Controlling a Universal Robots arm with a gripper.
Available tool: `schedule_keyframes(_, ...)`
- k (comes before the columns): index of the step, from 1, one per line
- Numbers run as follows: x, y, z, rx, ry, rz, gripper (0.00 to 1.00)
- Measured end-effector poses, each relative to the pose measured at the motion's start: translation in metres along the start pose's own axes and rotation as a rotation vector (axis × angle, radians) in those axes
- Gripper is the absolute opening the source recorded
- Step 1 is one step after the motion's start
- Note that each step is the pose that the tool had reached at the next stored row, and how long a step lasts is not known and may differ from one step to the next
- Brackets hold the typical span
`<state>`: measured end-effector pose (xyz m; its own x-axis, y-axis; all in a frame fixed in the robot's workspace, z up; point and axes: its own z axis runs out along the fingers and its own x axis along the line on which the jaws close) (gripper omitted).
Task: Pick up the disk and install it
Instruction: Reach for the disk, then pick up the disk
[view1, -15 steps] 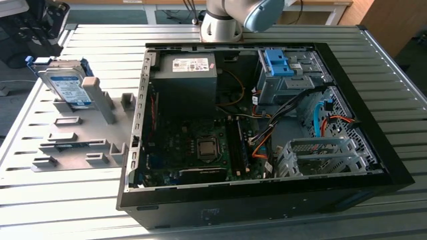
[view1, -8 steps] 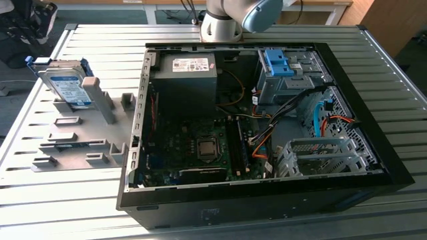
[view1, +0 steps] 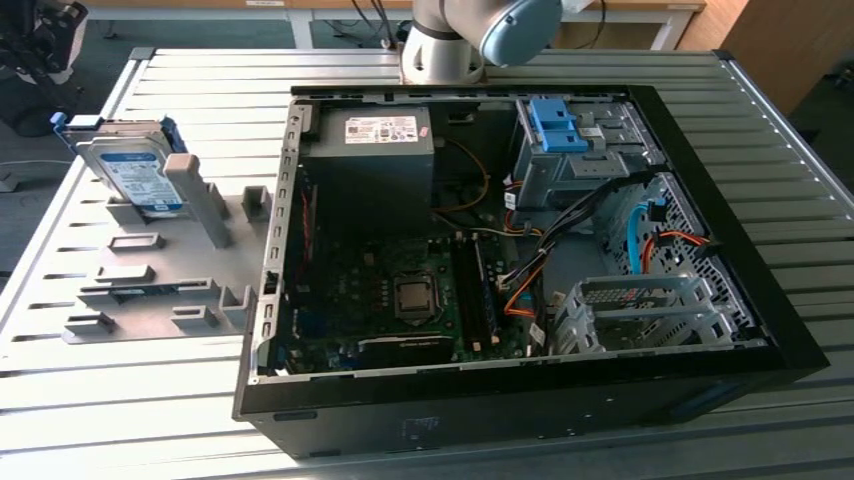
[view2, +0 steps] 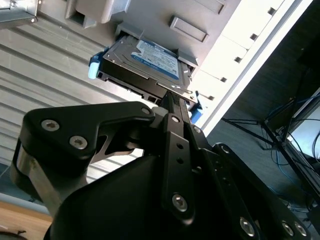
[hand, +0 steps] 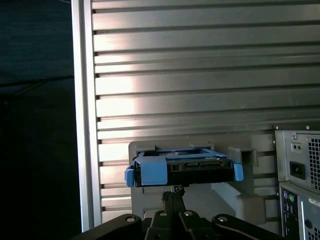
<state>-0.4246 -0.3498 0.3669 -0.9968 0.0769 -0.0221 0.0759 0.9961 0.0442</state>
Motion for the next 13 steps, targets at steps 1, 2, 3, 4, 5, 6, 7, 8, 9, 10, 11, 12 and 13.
schedule_keyframes(1,0.0000,0.0000,0.0000,0.0001,0.0001,0.000,0.11)
schedule_keyframes(2,0.0000,0.0000,0.0000,0.0001,0.0001,0.000,0.11)
schedule_keyframes(3,0.0001,-0.0001,0.0000,0.0000,0.0001,0.000,0.11)
schedule_keyframes(4,0.0002,0.0000,0.0000,0.0000,0.0001,0.000,0.11)
schedule_keyframes(5,0.0003,-0.0001,0.0000,0.0001,0.0001,0.000,0.11)
schedule_keyframes(6,0.0003,0.0000,0.0000,0.0000,0.0001,0.000,0.11)
schedule_keyframes(7,0.0003,-0.0001,-0.0001,0.0001,0.0001,0.000,0.11)
schedule_keyframes(8,0.0004,-0.0001,0.0000,0.0000,0.0001,0.000,0.11)
schedule_keyframes(9,0.0004,-0.0001,0.0000,0.0000,0.0001,0.000,0.11)
schedule_keyframes(10,0.0004,-0.0001,0.0000,0.0000,0.0001,0.000,0.11)
schedule_keyframes(11,0.0005,-0.0001,0.0000,0.0000,0.0001,0.000,0.11)
schedule_keyframes(12,0.0005,-0.0001,0.0000,0.0000,0.0001,0.000,0.11)
schedule_keyframes(13,0.0005,-0.0001,0.0000,0.0000,0.0001,0.000,0.11)
